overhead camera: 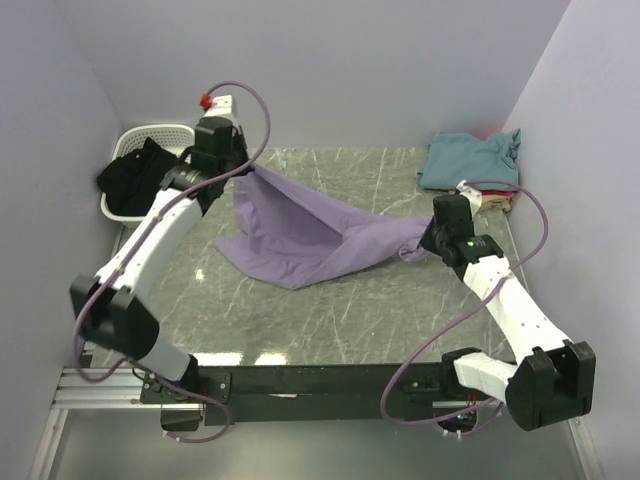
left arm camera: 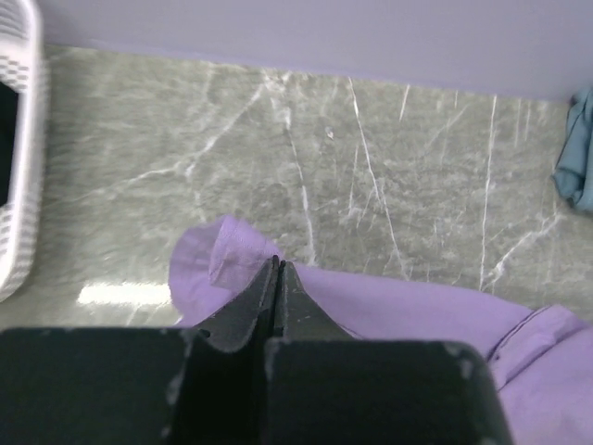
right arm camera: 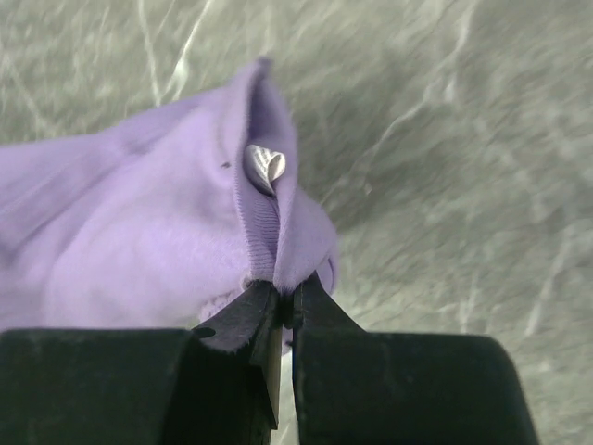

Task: Fold and stack the t-shirts
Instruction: Flatten the tshirt out

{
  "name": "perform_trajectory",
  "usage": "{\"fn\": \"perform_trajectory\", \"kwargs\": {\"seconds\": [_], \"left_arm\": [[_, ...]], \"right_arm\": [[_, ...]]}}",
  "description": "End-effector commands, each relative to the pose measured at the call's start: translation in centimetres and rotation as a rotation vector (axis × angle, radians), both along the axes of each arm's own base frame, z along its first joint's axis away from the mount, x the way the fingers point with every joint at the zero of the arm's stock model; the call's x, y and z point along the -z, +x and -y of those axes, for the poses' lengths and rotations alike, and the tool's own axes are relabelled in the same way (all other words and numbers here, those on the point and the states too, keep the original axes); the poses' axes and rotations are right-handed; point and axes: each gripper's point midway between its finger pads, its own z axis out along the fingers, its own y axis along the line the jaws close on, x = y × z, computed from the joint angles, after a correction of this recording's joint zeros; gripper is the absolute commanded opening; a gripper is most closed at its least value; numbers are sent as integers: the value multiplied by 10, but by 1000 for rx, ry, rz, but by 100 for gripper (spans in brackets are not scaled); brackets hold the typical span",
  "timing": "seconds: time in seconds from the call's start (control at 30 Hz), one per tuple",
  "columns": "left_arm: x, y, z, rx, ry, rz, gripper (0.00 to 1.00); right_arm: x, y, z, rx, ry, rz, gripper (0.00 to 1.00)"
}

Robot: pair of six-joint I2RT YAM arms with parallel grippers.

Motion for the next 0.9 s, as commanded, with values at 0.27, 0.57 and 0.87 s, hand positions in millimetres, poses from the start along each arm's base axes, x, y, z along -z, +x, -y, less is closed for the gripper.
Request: {"fn": "perform_trajectory", "kwargs": {"seconds": [0.27, 0.57, 0.87], "left_arm": [[-39, -41, -43, -109, -28, 93, 1], [-30, -33, -27, -38, -53, 67, 1], [-13, -27, -21, -25, -57, 30, 1]], "right_arm": [[42, -27, 26, 91, -51, -99, 82], [2, 26, -26, -120, 115, 48, 90], [48, 99, -49, -192, 110, -62, 80]]}}
